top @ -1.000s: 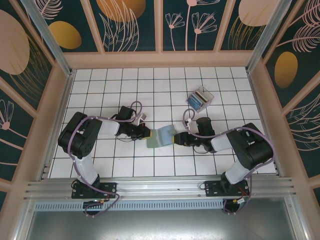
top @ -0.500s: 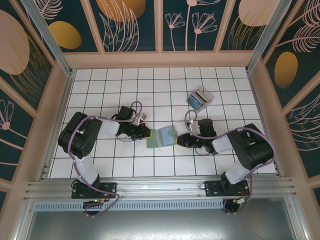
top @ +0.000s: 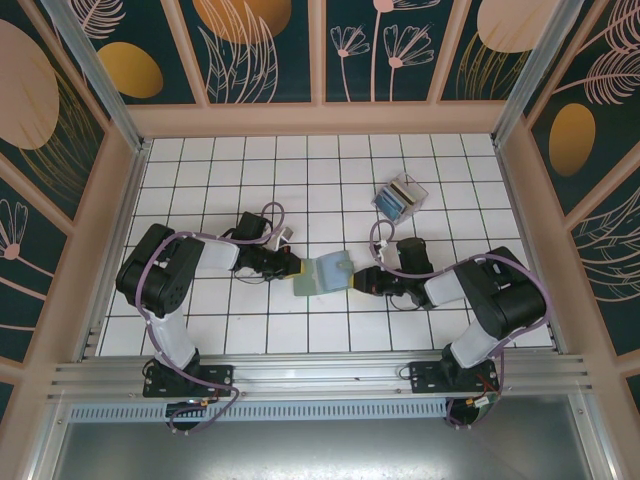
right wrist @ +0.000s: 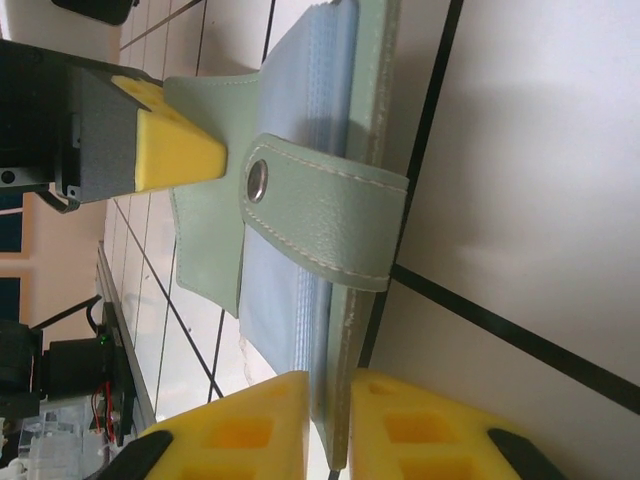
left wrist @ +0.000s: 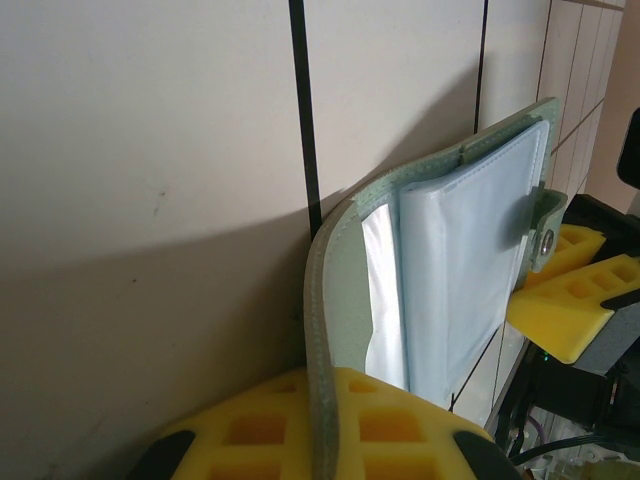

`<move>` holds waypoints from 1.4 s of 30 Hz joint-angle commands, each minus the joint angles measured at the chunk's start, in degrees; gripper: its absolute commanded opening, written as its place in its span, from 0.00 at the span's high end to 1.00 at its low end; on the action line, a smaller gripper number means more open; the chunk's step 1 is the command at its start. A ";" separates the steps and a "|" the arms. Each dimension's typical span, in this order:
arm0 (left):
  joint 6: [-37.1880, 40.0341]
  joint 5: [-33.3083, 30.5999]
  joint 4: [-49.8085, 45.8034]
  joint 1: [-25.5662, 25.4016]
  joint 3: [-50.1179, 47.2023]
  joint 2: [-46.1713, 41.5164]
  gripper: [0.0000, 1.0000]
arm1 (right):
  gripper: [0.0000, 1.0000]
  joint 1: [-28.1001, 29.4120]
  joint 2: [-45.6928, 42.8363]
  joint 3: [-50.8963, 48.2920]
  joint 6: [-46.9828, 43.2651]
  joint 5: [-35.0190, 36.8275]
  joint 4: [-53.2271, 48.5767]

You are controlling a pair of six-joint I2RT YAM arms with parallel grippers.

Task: Put the credit cards into the card holder
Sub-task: Flip over the card slot on the card holder.

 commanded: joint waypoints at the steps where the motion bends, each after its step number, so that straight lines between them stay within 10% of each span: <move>1: 1.39 -7.87 1.26 -2.01 -0.99 4.59 1.00 | 0.86 -0.54 0.94 -0.67 -0.80 0.20 -0.80; 42: 0.94 -7.79 2.55 -2.01 -2.29 4.55 1.00 | 0.71 2.29 4.29 1.45 -0.58 0.96 0.21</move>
